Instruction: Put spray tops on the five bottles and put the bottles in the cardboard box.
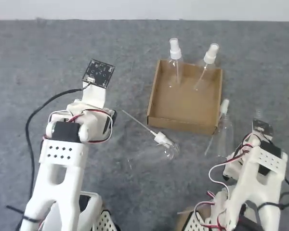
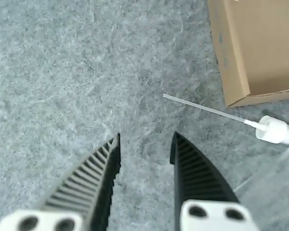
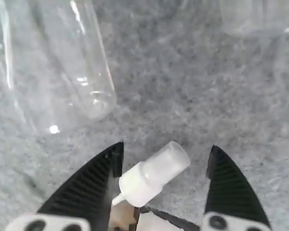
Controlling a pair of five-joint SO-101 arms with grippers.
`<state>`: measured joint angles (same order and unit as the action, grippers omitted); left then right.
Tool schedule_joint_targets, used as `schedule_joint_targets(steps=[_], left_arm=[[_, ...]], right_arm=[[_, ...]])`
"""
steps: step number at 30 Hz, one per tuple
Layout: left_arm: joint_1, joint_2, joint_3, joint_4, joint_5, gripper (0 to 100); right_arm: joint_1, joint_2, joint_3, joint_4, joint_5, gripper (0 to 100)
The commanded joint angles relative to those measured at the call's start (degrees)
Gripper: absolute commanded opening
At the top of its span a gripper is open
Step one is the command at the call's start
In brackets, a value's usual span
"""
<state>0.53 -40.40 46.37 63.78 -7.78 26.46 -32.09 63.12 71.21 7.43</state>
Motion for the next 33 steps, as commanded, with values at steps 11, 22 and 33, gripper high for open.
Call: schedule_joint_targets(steps=[11,22,33], left_arm=[[1.32,0.09,-0.66,-1.58,2.37,16],[2.02,0.09,-0.31,-1.41,2.37,16],[2.11,0.09,-0.31,-1.41,2.37,16]], right_arm=[[-0.48,-1.89,6.15,-9.45,-1.05,21.4],[-3.74,-2.59,10.9,-16.13,-0.44,9.5],[-4.0,-2.59,1.58,-3.38,4.31,9.7]])
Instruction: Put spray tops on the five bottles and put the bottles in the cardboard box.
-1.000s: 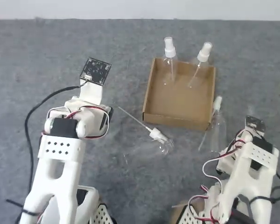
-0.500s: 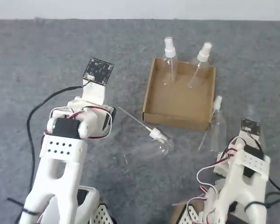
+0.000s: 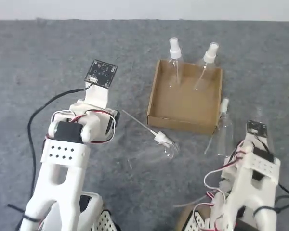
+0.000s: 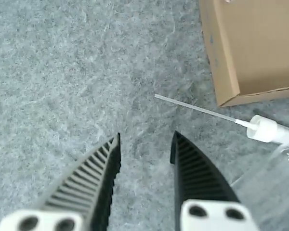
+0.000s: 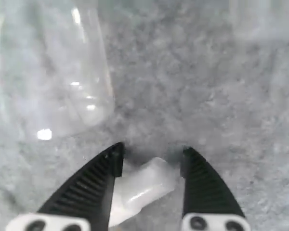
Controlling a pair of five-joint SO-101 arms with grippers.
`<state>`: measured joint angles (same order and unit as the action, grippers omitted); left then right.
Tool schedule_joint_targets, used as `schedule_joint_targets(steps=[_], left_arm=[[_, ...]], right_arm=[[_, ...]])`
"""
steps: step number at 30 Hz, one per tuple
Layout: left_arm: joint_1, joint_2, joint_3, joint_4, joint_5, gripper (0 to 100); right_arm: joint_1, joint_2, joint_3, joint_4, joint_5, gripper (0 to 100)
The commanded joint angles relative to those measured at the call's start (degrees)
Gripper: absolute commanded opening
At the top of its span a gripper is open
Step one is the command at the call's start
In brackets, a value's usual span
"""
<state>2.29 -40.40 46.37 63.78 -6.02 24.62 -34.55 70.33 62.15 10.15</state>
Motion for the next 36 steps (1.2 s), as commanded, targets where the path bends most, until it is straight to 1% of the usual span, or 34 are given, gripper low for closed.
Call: schedule_joint_targets(steps=[1,6,11,17,20,23,26,28,31,36], left_arm=[[0.35,0.09,-0.31,-1.41,0.62,16],[0.35,0.09,-0.31,-1.41,0.62,16],[0.35,0.09,-0.31,-1.41,0.62,16],[0.35,0.09,-0.31,-1.41,0.62,16],[0.35,0.09,-0.31,-1.32,0.62,16],[0.35,0.09,-0.22,-1.14,0.62,16],[0.35,0.09,-0.22,-1.14,0.62,16],[0.0,0.09,-0.22,-1.14,0.62,16],[-0.09,-0.09,0.31,-1.14,0.62,16],[-1.23,-0.35,0.84,-1.14,0.26,16]], right_arm=[[-2.24,-0.13,-5.98,6.64,1.58,9.7],[-1.8,0.48,-6.07,6.64,1.49,15.1],[-2.24,-0.13,-6.51,6.64,1.67,8.3],[-2.77,0.04,-10.55,7.08,1.76,7.6],[-6.46,0.48,-11.78,7.08,1.49,7.6],[-11.74,-0.13,-12.13,6.81,0.7,7.6],[-17.89,-0.13,-13.8,6.64,-4.75,7.6],[-21.93,-0.04,-15.38,6.81,-7.12,7.6],[-27.91,0.22,-17.93,7.16,-10.29,7.6],[-35.38,0.4,-21.27,7.16,-13.98,7.6]])
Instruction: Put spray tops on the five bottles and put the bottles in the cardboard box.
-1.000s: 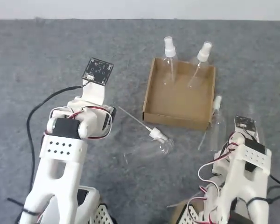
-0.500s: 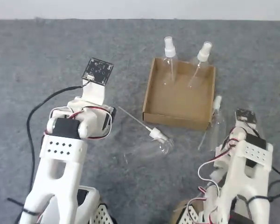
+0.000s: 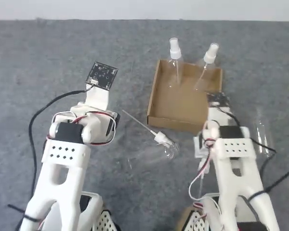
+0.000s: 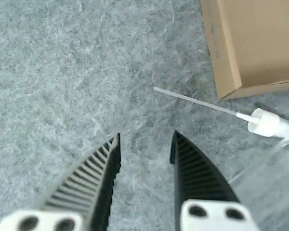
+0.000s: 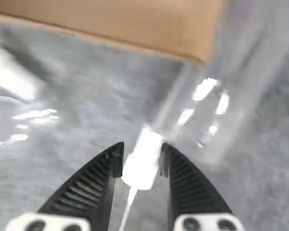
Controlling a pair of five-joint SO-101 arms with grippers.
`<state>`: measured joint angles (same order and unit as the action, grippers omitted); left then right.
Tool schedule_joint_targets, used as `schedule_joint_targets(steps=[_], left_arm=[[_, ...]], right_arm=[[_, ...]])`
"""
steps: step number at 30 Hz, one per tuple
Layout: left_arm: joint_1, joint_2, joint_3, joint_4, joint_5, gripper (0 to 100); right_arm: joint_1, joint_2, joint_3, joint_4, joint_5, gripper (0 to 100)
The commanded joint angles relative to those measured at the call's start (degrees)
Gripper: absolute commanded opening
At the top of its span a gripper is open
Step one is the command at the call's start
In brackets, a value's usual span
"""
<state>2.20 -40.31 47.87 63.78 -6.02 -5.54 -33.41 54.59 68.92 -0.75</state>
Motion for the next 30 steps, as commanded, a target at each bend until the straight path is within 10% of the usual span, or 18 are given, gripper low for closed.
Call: schedule_joint_targets(steps=[1,30], left_arm=[[-2.02,-0.44,-0.92,-1.14,0.26,16],[-5.45,-0.09,-1.45,-1.41,0.26,16]], right_arm=[[-6.55,-0.75,-6.24,0.4,-3.69,7.6],[-4.79,-0.57,7.47,-4.7,-4.13,14.2]])
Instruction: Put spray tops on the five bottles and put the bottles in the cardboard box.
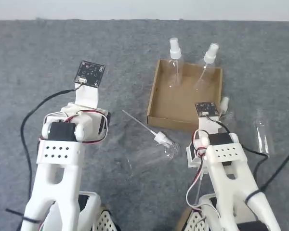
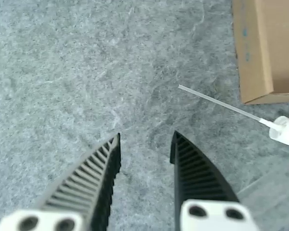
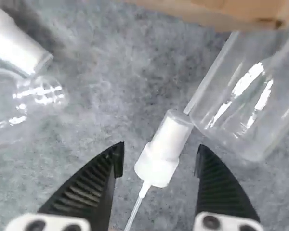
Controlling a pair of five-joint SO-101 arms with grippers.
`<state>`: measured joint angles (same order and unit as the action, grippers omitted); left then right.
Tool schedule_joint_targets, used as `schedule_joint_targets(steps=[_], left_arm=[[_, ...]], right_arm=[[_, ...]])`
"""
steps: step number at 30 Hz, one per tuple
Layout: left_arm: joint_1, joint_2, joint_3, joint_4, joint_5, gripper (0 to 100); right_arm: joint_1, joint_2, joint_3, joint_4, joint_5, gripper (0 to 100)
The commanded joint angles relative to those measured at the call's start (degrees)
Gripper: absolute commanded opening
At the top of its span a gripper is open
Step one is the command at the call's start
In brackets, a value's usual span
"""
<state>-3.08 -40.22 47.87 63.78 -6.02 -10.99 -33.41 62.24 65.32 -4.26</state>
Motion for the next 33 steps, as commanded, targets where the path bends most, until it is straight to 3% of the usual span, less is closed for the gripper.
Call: schedule_joint_targets(steps=[1,5,16,21,27,33], left_arm=[[-0.18,-0.18,-1.45,-1.41,0.26,16],[-0.18,-0.18,-1.45,-1.41,0.26,16],[-0.18,-0.53,-1.45,-1.14,0.35,16],[-0.62,-0.53,-1.45,-1.14,0.35,16],[-0.97,-0.26,-1.89,-1.14,0.26,16],[-7.56,-0.09,-4.97,-1.05,-0.35,16]], right_arm=[[0.57,-0.57,-0.18,-1.1,-0.44,11.9],[0.48,-0.57,0.44,-1.1,2.99,7.9],[0.22,-0.57,2.9,-5.14,2.99,8.6],[0.22,-1.45,1.67,-4.62,3.52,3.5],[0.13,-1.45,-11.16,4.0,3.52,3.5],[-4.53,-0.84,-26.55,12.97,2.73,3.5]])
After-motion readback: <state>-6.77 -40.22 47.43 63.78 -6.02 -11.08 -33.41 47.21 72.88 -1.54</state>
